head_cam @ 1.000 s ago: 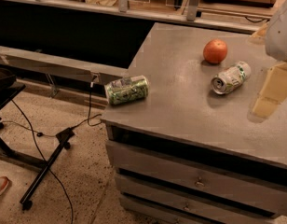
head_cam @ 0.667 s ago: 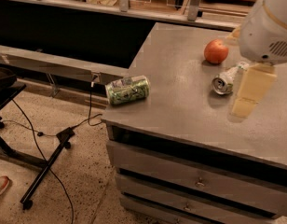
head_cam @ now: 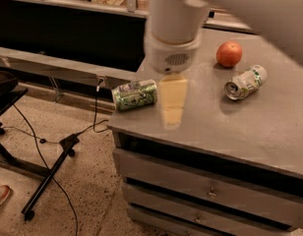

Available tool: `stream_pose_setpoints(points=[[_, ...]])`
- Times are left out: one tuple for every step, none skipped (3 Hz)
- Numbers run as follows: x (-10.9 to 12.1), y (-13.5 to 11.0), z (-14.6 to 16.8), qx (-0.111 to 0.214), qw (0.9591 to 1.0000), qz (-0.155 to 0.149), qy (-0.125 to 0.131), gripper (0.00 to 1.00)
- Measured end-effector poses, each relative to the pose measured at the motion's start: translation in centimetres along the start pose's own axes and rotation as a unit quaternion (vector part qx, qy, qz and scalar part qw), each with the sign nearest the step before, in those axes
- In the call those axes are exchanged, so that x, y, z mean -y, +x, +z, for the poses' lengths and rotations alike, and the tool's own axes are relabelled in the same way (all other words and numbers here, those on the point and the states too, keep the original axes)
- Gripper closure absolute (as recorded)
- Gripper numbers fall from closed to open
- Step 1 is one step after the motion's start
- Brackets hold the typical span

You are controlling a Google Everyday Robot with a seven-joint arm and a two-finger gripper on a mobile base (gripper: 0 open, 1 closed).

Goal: Place green can upright

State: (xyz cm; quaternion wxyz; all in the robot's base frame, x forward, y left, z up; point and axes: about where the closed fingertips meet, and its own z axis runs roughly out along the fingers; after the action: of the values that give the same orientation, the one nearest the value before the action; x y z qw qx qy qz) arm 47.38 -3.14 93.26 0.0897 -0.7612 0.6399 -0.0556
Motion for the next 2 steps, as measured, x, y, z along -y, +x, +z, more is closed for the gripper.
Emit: stream_pose_setpoints(points=[[5.65, -9.98, 5.0, -0.045, 0.9966, -0.062, -0.03, 0.0], [5.98, -10.67, 5.03, -0.036, 0.997, -0.065, -0.02, 0.0]])
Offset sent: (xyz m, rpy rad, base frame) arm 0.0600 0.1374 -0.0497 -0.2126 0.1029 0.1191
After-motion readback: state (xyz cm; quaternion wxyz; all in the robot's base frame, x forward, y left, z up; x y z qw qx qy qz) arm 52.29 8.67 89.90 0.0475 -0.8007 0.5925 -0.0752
